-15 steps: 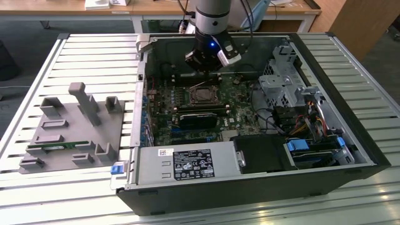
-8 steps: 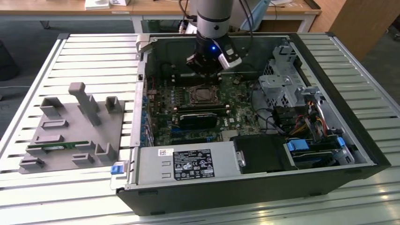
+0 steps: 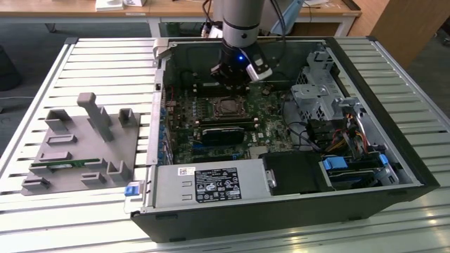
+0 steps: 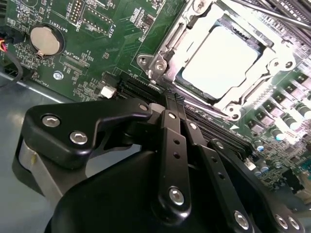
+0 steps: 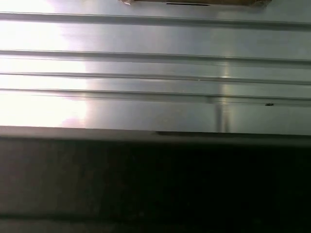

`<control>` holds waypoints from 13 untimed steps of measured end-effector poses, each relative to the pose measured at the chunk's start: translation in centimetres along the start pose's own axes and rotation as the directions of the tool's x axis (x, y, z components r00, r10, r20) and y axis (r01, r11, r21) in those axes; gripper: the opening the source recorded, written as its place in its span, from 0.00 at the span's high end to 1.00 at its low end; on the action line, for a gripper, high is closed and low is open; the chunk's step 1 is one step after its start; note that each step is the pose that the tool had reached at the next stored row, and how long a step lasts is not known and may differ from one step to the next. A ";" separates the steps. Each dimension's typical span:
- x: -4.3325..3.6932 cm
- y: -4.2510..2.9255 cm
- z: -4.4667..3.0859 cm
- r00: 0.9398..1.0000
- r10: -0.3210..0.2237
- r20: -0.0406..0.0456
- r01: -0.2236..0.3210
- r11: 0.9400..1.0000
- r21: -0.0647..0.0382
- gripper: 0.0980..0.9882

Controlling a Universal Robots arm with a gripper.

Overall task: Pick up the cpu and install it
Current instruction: 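Install the first cpu locking lever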

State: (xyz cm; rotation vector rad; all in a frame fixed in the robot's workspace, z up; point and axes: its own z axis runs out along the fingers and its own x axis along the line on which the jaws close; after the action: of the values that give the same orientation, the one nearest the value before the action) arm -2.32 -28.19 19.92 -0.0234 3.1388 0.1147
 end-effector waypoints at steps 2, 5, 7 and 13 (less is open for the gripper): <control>-0.03 0.00 0.03 1.000 0.000 0.000 0.000 1.000 0.000 0.99; -0.04 0.00 -0.07 1.000 0.000 0.000 0.000 1.000 0.000 0.99; -0.04 0.01 -0.18 1.000 0.000 0.000 0.000 1.000 0.000 0.99; -0.04 0.02 -0.30 1.000 0.000 0.000 0.000 1.000 0.000 0.99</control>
State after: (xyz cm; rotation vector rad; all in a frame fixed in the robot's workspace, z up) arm -2.28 -28.19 20.21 -0.0234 3.1388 0.1143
